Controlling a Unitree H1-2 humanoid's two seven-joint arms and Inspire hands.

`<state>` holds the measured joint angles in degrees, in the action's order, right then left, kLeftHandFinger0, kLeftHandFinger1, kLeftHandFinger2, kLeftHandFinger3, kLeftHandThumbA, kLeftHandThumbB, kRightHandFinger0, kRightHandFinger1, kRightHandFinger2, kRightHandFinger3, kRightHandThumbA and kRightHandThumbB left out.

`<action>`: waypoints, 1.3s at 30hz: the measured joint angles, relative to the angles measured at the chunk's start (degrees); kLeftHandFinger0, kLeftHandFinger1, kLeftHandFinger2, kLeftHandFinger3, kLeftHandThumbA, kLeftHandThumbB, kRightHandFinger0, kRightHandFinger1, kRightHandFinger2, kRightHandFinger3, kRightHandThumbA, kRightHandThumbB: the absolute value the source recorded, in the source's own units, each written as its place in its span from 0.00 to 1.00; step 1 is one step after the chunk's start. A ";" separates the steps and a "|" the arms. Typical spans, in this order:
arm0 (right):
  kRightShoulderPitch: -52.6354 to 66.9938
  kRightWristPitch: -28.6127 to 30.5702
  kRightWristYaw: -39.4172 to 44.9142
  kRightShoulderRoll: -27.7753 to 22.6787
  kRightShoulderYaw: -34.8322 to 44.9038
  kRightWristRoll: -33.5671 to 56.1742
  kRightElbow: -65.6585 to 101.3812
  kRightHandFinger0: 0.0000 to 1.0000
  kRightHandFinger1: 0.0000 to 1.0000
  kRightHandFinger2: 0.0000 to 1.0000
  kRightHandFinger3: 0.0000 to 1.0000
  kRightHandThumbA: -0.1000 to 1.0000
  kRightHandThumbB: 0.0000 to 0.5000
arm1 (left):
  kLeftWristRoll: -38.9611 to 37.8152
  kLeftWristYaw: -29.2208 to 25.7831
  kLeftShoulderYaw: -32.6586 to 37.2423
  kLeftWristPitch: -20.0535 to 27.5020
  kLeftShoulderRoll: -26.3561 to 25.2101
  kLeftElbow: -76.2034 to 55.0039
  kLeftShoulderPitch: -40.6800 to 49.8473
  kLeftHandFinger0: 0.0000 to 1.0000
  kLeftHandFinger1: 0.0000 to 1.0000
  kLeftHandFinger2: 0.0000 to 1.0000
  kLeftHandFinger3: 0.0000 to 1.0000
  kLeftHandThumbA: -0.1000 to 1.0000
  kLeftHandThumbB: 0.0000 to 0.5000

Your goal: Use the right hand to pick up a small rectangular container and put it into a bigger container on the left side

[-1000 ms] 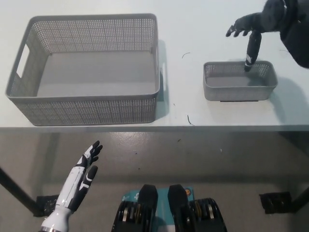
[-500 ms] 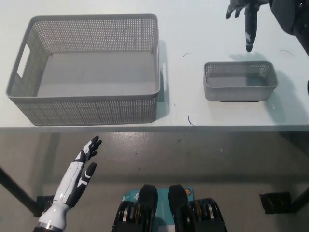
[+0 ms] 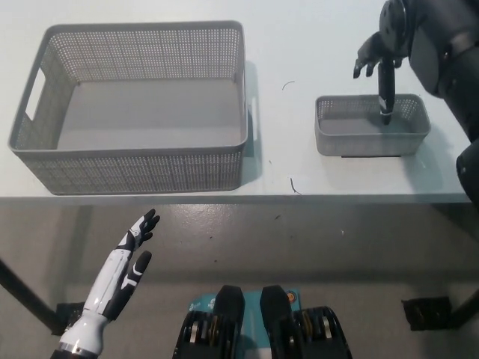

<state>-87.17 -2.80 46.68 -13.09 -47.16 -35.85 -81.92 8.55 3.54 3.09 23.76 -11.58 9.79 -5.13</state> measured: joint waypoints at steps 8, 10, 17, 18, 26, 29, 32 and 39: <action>4.60 -1.42 -5.12 0.33 3.44 0.09 -0.04 1.00 1.00 1.00 1.00 1.00 0.97 | 0.02 0.06 0.00 -0.65 0.00 -0.11 0.00 1.00 1.00 1.00 1.00 1.00 0.35; 5.29 -1.43 -5.99 0.45 3.84 0.08 -0.07 1.00 1.00 1.00 1.00 1.00 0.88 | -0.02 0.08 0.00 -0.77 0.01 -0.11 0.00 1.00 1.00 1.00 1.00 1.00 0.36; 6.82 -1.28 -9.16 0.79 5.21 0.12 -0.35 1.00 1.00 1.00 1.00 1.00 0.88 | -0.05 0.22 0.01 -1.00 0.02 -0.11 0.02 1.00 1.00 1.00 1.00 1.00 0.39; 6.90 -1.32 -9.35 0.81 5.64 0.19 -0.41 1.00 1.00 1.00 1.00 1.00 0.88 | -0.04 0.23 0.01 -1.02 0.02 -0.11 0.03 1.00 1.00 1.00 1.00 1.00 0.40; 8.93 -1.65 -13.43 1.03 6.45 0.07 -0.89 1.00 1.00 1.00 1.00 1.00 0.86 | -0.07 0.50 0.00 -1.15 0.02 -0.12 0.04 1.00 1.00 1.00 1.00 1.00 0.42; 9.91 -1.59 -15.80 1.09 6.68 0.08 -0.89 1.00 1.00 1.00 1.00 0.81 0.74 | -0.05 0.53 0.00 -1.24 0.02 -0.12 0.05 1.00 1.00 1.00 1.00 1.00 0.41; 10.80 -1.74 -19.20 1.14 8.74 0.59 -0.86 0.72 0.85 0.95 1.00 0.21 0.41 | -0.05 0.53 0.00 -1.32 0.05 -0.12 0.05 1.00 1.00 1.00 1.00 1.00 0.38; 12.26 -0.56 -27.04 1.07 9.50 0.69 -0.78 0.02 0.26 0.47 0.34 0.00 0.35 | -0.05 0.53 0.00 -1.37 0.08 -0.09 0.08 1.00 1.00 1.00 1.00 1.00 0.34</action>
<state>-74.91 -3.36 19.64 -12.02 -37.66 -35.16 -82.70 8.51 4.07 3.09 22.39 -11.51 9.70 -5.06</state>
